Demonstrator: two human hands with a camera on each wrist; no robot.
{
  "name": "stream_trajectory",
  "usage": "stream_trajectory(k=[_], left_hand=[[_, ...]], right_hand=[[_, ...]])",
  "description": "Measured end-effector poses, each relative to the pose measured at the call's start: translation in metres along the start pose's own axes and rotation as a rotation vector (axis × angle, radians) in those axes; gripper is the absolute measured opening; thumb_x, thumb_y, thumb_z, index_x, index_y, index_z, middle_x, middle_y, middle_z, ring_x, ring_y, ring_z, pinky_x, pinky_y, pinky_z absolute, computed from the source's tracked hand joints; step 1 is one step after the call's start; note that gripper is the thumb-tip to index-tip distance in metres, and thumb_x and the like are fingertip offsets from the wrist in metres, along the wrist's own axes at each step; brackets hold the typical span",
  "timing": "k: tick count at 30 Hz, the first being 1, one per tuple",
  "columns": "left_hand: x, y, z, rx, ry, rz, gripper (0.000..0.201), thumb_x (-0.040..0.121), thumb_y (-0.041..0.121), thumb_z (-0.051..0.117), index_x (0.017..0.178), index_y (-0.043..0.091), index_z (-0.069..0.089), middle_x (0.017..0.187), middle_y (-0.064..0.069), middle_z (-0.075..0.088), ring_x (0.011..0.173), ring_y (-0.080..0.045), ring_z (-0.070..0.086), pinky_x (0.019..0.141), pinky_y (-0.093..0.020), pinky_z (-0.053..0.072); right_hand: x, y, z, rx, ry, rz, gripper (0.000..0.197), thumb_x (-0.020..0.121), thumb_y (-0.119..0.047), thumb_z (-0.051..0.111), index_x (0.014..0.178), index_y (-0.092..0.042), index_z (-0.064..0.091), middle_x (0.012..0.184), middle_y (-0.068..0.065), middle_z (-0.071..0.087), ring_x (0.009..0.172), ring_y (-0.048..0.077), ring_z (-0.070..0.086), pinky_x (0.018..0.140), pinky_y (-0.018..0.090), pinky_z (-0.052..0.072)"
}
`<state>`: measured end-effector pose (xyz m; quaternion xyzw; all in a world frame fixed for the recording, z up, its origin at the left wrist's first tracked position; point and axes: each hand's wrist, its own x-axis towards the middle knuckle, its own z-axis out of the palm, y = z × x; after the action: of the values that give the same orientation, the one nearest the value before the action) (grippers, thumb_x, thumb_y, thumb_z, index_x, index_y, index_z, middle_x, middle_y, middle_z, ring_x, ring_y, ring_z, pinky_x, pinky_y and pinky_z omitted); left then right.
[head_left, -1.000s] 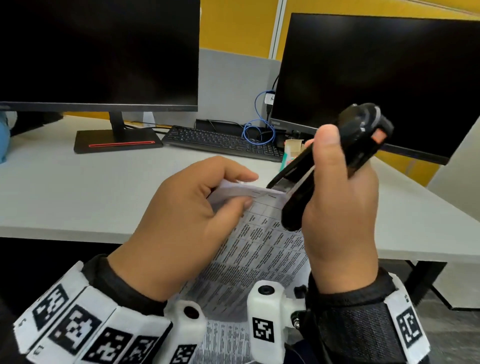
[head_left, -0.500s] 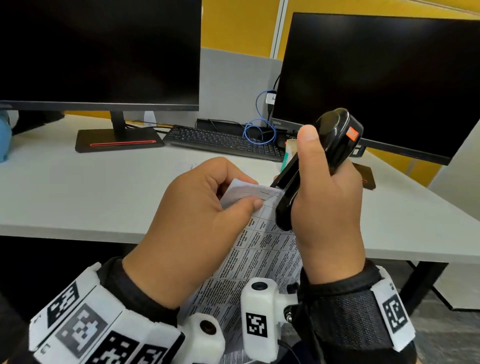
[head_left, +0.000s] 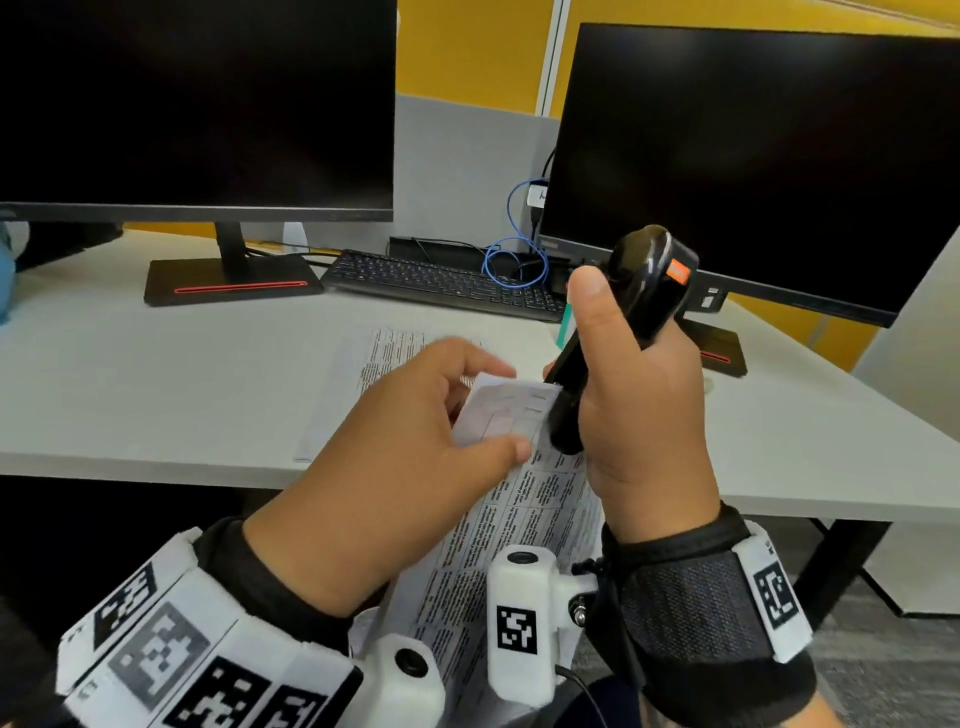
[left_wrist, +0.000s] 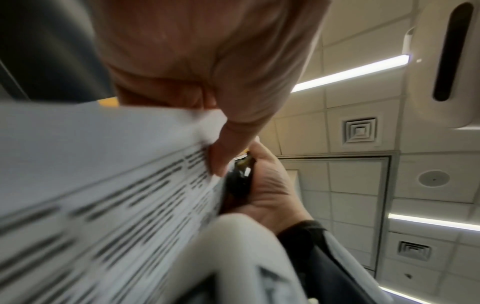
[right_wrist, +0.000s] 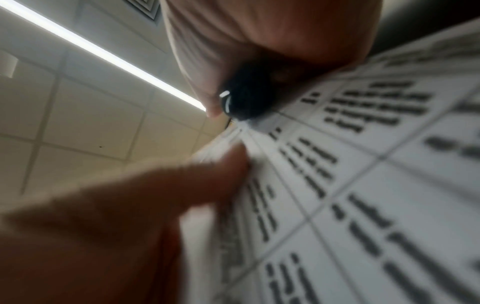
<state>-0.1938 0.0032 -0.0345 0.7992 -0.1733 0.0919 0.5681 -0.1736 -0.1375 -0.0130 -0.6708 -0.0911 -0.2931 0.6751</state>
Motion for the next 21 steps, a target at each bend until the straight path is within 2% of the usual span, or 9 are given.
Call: stream_trajectory(k=[2, 5, 7, 8, 10, 12, 14, 17, 21], left_hand=[[0.000, -0.006, -0.002, 0.029, -0.058, -0.032, 0.019, 0.084, 0.018, 0.072, 0.099, 0.030, 0.069, 0.085, 0.008, 0.075, 0.078, -0.011, 0.072, 0.076, -0.043, 0.060], [0.000, -0.018, -0.001, -0.002, -0.007, 0.030, 0.015, 0.084, 0.009, 0.070, 0.083, 0.023, 0.074, 0.077, 0.009, 0.074, 0.073, -0.008, 0.070, 0.071, -0.031, 0.058], [-0.001, -0.023, -0.003, 0.064, 0.068, 0.207, 0.029, 0.082, -0.002, 0.068, 0.074, 0.025, 0.075, 0.077, 0.010, 0.070, 0.076, -0.002, 0.066, 0.069, -0.015, 0.049], [-0.001, -0.025, -0.005, 0.132, 0.085, 0.335, 0.032, 0.081, -0.006, 0.065, 0.073, 0.024, 0.075, 0.082, 0.012, 0.070, 0.082, -0.002, 0.065, 0.072, -0.013, 0.047], [-0.003, -0.030, -0.007, 0.273, 0.063, 0.554, 0.028, 0.079, 0.001, 0.055, 0.075, 0.020, 0.074, 0.091, 0.010, 0.069, 0.087, -0.006, 0.063, 0.074, -0.021, 0.049], [-0.003, -0.036, -0.006, 0.352, 0.048, 0.672, 0.025, 0.078, 0.006, 0.050, 0.074, 0.018, 0.072, 0.093, 0.004, 0.069, 0.085, -0.013, 0.063, 0.071, -0.030, 0.049], [-0.002, -0.039, -0.005, 0.356, 0.059, 0.699, 0.021, 0.078, 0.007, 0.052, 0.072, 0.016, 0.070, 0.092, 0.002, 0.070, 0.084, -0.015, 0.063, 0.069, -0.032, 0.049], [-0.002, -0.042, -0.005, 0.303, 0.059, 0.679, 0.021, 0.077, 0.009, 0.052, 0.070, 0.016, 0.070, 0.094, 0.007, 0.068, 0.086, -0.012, 0.064, 0.071, -0.032, 0.050], [-0.002, -0.041, -0.006, 0.240, 0.066, 0.595, 0.025, 0.075, 0.007, 0.048, 0.079, 0.022, 0.069, 0.098, 0.012, 0.066, 0.089, -0.002, 0.064, 0.075, -0.019, 0.050]], right_hand=[[0.004, 0.001, -0.005, 0.051, 0.029, 0.041, 0.039, 0.075, -0.061, 0.062, 0.067, -0.023, 0.057, 0.065, -0.004, 0.052, 0.069, 0.030, 0.058, 0.076, 0.050, 0.054], [0.012, -0.001, -0.018, 0.110, 0.101, 0.077, 0.033, 0.077, -0.057, 0.059, 0.072, -0.025, 0.061, 0.071, -0.006, 0.058, 0.075, 0.017, 0.061, 0.076, 0.040, 0.051], [0.016, -0.003, -0.025, 0.117, 0.151, 0.072, 0.035, 0.077, -0.061, 0.061, 0.072, -0.027, 0.064, 0.073, -0.009, 0.062, 0.084, 0.023, 0.065, 0.082, 0.041, 0.051], [0.018, -0.004, -0.029, 0.124, 0.177, 0.076, 0.033, 0.080, -0.060, 0.061, 0.073, -0.027, 0.065, 0.072, -0.011, 0.063, 0.087, 0.025, 0.066, 0.083, 0.042, 0.052], [0.020, -0.004, -0.035, 0.153, 0.210, 0.099, 0.027, 0.090, -0.051, 0.058, 0.082, -0.027, 0.063, 0.074, -0.013, 0.063, 0.086, 0.018, 0.066, 0.082, 0.037, 0.053], [0.022, -0.003, -0.040, 0.162, 0.228, 0.127, 0.025, 0.094, -0.049, 0.054, 0.090, -0.025, 0.061, 0.082, -0.012, 0.064, 0.088, 0.012, 0.066, 0.078, 0.031, 0.051], [0.022, -0.003, -0.043, 0.158, 0.234, 0.156, 0.028, 0.093, -0.050, 0.053, 0.096, -0.024, 0.061, 0.089, -0.010, 0.066, 0.095, 0.013, 0.067, 0.078, 0.029, 0.050], [0.023, -0.001, -0.044, 0.143, 0.221, 0.177, 0.026, 0.093, -0.051, 0.052, 0.091, -0.027, 0.060, 0.089, -0.009, 0.065, 0.095, 0.012, 0.065, 0.079, 0.030, 0.050], [0.025, 0.003, -0.041, 0.096, 0.191, 0.224, 0.026, 0.093, -0.053, 0.051, 0.090, -0.028, 0.057, 0.088, -0.010, 0.062, 0.088, 0.010, 0.061, 0.070, 0.028, 0.046]])
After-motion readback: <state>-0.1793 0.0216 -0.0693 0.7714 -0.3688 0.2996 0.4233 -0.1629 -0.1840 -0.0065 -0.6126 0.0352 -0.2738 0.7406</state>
